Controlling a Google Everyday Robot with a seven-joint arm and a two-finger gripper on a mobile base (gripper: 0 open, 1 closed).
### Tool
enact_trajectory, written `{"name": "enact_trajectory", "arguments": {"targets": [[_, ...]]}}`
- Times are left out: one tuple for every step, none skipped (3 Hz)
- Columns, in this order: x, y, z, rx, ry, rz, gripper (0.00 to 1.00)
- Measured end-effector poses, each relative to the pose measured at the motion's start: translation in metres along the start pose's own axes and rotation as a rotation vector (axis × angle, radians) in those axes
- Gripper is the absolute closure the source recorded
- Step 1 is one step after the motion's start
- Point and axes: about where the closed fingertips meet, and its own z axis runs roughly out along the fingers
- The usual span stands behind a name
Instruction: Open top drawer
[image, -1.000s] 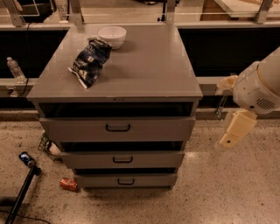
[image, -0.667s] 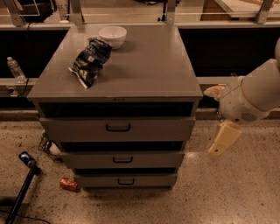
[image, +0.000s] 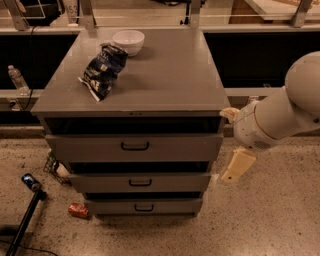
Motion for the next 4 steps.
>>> {"name": "enact_trajectory", "arguments": {"targets": [[0.001, 0.003, 0.014, -0.009, -0.022, 0.019, 0.0], [-0.004, 0.004, 0.042, -0.009, -0.039, 0.015, 0.0], [-0.01, 0.003, 0.068, -0.006, -0.07, -0.001, 0.0], [-0.013, 0.009, 0.084, -0.035, -0.1, -0.038, 0.0]]}}
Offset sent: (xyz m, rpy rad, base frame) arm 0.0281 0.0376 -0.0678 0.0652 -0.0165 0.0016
